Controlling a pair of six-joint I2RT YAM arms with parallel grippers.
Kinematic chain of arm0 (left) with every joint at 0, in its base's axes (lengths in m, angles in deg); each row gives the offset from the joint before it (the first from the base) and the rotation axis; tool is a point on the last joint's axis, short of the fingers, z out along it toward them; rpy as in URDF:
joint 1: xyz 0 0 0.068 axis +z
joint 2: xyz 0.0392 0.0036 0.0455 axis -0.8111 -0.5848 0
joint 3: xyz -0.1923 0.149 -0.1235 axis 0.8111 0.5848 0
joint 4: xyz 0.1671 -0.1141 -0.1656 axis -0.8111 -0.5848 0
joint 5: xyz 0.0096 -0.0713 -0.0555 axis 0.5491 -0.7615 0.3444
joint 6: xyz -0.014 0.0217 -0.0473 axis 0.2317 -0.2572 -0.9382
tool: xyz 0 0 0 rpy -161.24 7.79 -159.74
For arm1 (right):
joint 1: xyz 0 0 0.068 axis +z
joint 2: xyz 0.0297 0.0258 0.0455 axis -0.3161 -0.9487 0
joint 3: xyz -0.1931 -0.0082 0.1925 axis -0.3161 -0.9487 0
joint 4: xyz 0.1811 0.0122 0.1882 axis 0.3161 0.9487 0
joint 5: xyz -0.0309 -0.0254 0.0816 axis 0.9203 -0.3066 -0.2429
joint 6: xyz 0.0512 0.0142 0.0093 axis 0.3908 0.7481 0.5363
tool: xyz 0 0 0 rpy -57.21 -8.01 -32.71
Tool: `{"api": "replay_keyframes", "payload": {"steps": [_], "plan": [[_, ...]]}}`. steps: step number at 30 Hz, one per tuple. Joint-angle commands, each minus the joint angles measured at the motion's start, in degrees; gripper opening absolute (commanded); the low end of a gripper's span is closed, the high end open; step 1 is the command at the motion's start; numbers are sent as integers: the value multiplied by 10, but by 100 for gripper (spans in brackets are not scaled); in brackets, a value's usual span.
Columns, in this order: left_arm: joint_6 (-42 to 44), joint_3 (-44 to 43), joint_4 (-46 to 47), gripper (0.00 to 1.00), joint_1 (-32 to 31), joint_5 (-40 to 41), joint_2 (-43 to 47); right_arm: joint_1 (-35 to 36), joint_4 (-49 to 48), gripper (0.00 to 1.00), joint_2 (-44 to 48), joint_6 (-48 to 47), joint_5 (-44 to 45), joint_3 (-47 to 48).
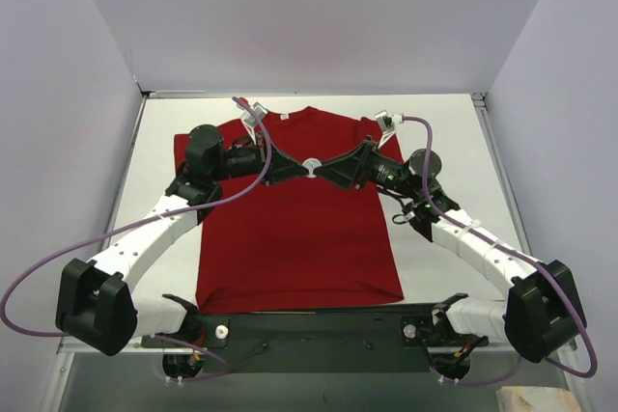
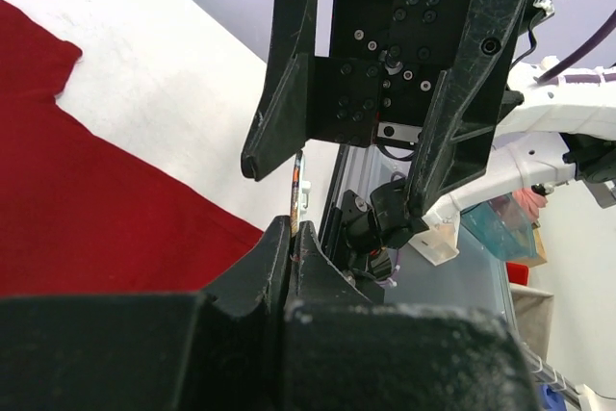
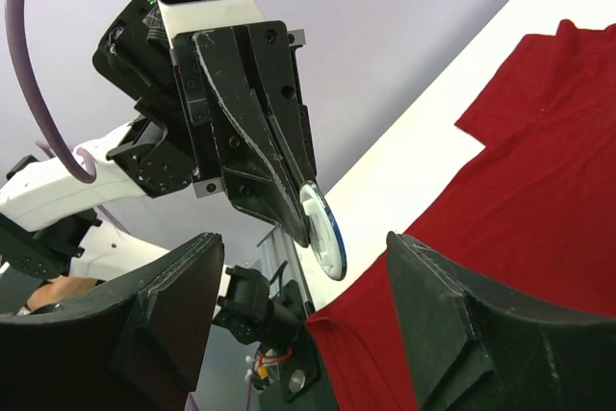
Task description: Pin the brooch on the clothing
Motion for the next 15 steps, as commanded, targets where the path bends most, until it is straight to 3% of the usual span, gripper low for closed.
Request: {"api": "replay_keyframes", "payload": {"steps": [1,11,15], "plan": [[15,-19,3,0,-3,8,13,3,-89,66,-14,29,-35,24],[13,-19,12,0,-6,6,18,3,-126,28,-39,58,-50,22],[16,-20,10,0,-7,5,19,3,-136,17,-44,63,-53,22]]}}
